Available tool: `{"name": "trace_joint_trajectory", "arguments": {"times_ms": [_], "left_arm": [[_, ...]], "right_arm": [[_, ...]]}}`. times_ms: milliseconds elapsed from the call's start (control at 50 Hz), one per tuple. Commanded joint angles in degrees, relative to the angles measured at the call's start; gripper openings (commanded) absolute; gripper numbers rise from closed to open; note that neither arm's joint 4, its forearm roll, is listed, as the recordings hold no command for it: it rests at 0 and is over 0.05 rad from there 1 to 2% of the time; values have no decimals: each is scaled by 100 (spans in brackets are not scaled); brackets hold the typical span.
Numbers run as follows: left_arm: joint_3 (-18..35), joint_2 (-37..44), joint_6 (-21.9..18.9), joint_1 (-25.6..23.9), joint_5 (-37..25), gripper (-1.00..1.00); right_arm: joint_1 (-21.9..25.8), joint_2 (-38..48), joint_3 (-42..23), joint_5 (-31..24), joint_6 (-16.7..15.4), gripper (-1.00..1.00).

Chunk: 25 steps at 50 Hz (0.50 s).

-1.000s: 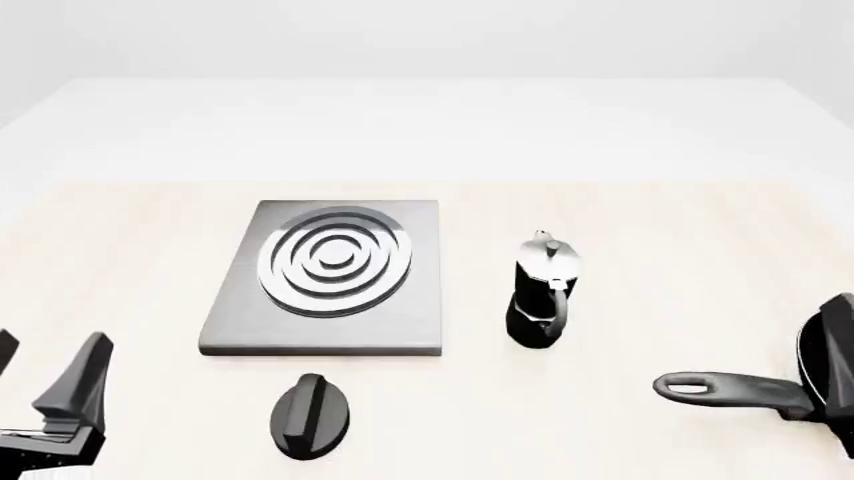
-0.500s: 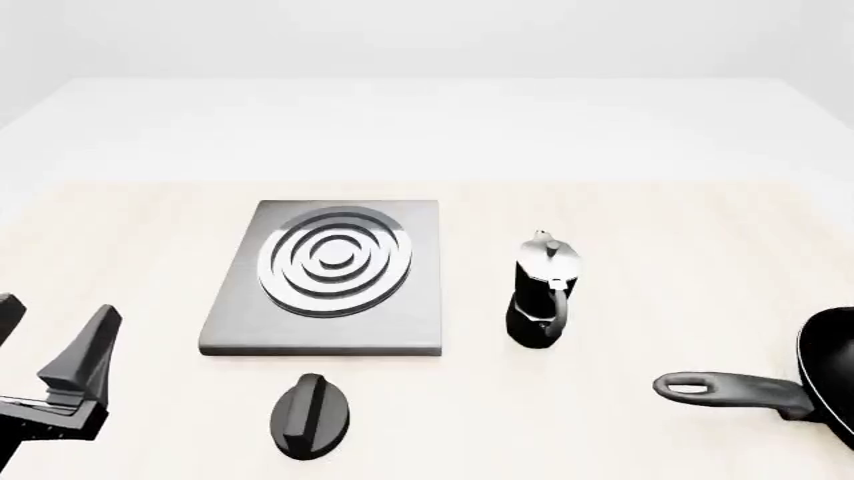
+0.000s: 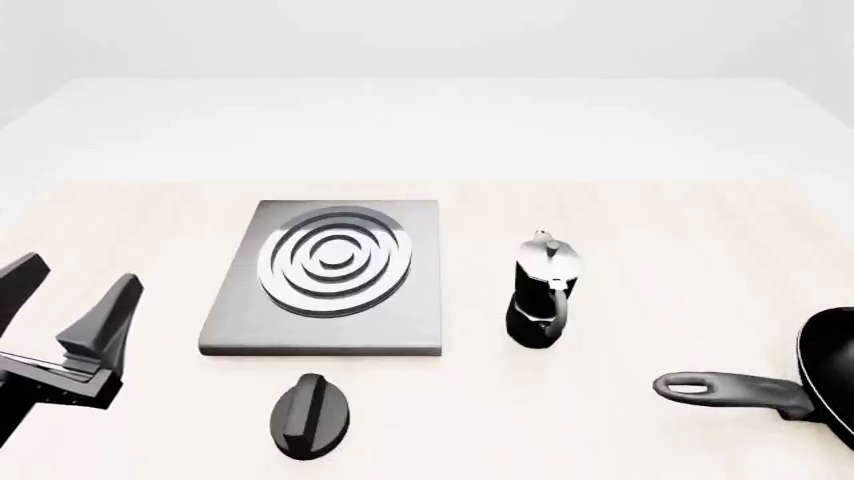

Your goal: Put the frying pan on the stove.

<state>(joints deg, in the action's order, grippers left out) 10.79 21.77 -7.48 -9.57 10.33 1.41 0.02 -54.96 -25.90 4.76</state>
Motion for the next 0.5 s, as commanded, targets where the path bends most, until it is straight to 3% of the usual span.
{"name": "trace_joint_trajectory", "arguments": {"times_ms": [20,260,500], "left_arm": [[170,342,-50,-204,172,100],[380,714,-141,-418,297,100],[633,1179,-202,-777,459,100]], "right_arm": [[-91,-1,-1363,-660,114,100],[-100,-1,-2833,-1435,194,100],[-167,-1,-3484,-1763,276,100]]}}
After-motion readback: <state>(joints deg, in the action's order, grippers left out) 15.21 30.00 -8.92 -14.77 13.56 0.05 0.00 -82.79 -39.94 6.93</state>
